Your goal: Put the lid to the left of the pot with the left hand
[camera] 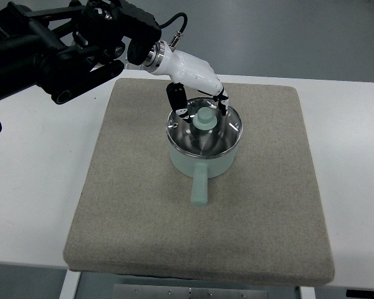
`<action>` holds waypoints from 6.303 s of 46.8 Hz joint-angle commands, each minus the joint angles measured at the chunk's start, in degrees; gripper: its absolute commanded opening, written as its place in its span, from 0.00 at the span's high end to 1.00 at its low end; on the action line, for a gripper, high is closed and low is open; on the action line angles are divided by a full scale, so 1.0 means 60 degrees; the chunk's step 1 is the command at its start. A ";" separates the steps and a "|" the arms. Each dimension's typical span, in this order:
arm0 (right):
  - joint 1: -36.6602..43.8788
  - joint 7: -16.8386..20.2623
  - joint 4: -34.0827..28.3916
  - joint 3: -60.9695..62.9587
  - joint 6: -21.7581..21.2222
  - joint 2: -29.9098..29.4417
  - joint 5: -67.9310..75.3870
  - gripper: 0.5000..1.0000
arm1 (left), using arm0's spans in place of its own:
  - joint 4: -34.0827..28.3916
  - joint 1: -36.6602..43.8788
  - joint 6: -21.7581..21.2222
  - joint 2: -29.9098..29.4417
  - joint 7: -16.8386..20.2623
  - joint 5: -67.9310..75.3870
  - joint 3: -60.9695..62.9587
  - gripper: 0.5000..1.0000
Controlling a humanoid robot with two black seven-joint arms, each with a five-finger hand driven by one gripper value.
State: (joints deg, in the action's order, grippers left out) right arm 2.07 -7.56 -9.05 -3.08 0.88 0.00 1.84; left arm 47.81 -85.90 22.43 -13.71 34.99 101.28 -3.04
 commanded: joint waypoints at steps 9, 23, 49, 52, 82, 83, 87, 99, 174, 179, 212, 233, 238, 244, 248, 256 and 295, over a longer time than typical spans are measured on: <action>-0.0008 0.0000 0.0000 0.0000 0.0000 0.0000 0.0000 0.15 | 0.0015 -0.0010 -0.0002 0.0059 0.0001 -0.0093 -0.0020 0.58; -0.0008 0.0000 0.0000 0.0000 0.0000 0.0000 0.0000 0.15 | 0.0029 -0.0010 -0.0134 0.0073 0.0001 -0.0064 -0.0034 0.84; -0.0008 0.0000 0.0000 0.0000 0.0000 0.0000 0.0000 0.15 | 0.0132 -0.0010 -0.0339 0.0059 0.0001 0.0009 0.0010 1.00; 0.0007 0.0000 0.0000 0.0000 0.0000 0.0000 0.0000 0.15 | 0.0132 -0.0053 -0.0325 0.0059 0.0001 0.0009 0.0009 1.00; 0.0007 0.0000 0.0000 0.0000 0.0000 0.0000 0.0000 0.15 | 0.0102 -0.0170 -0.0339 -0.0161 0.0001 -0.0064 -0.0122 1.00; 0.0007 0.0000 0.0000 0.0000 0.0000 0.0000 0.0000 0.15 | 0.0088 -0.0185 -0.0339 -0.0205 0.0001 -0.0064 -0.0122 1.00; 0.0007 0.0000 0.0000 0.0000 0.0000 0.0000 0.0000 0.15 | 0.0059 -0.0273 -0.0339 -0.0366 0.0001 -0.0064 -0.0137 1.00; 0.0007 0.0000 0.0000 0.0000 0.0000 0.0000 0.0000 0.15 | -0.0278 -0.0317 -0.0383 -0.0863 0.0001 -0.0064 -0.0137 1.00; -0.0008 0.0000 0.0000 0.0000 0.0000 0.0000 0.0000 0.15 | -0.1318 0.1528 -0.0896 -0.1919 0.0001 -0.0137 0.0581 1.00; -0.0008 0.0000 0.0000 0.0000 0.0000 0.0000 0.0000 0.15 | -0.1523 0.1675 -0.1013 -0.1934 0.0001 -0.0167 0.0581 1.00; -0.0008 0.0000 0.0000 0.0000 0.0000 0.0000 0.0000 0.15 | -0.2109 0.2202 -0.2214 -0.1699 0.0001 -0.0811 0.0581 1.00; 0.0007 0.0000 0.0000 0.0000 0.0000 0.0000 0.0000 0.15 | -0.2095 0.2290 -0.2287 -0.1670 0.0001 -0.0782 0.0581 1.00; 0.0007 0.0000 0.0000 0.0000 0.0000 0.0000 0.0000 0.15 | -0.2036 0.2290 -0.2287 -0.1685 0.0001 -0.0709 0.0581 0.94; 0.0007 0.0000 0.0000 0.0000 0.0000 0.0000 0.0000 0.15 | -0.2007 0.2290 -0.2317 -0.1670 0.0001 -0.0826 0.0581 0.51; 0.0007 0.0000 0.0000 0.0000 0.0000 0.0000 0.0000 0.15 | -0.2007 0.2290 -0.2565 -0.1670 0.0001 -0.0840 0.0581 0.40; 0.0007 0.0000 0.0000 0.0000 0.0000 0.0000 0.0000 0.15 | -0.1992 0.2290 -0.2830 -0.1685 0.0001 -0.0870 0.0566 0.23; 0.0007 0.0000 0.0000 0.0000 0.0000 0.0000 0.0000 0.15 | -0.3969 0.2071 -0.3035 -0.1626 0.0001 -0.8703 -0.0210 0.02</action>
State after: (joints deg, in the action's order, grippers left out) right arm 2.05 -7.56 -9.05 -3.08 0.88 0.00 1.85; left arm 25.74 -73.64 4.36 -23.75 35.00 54.84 -4.55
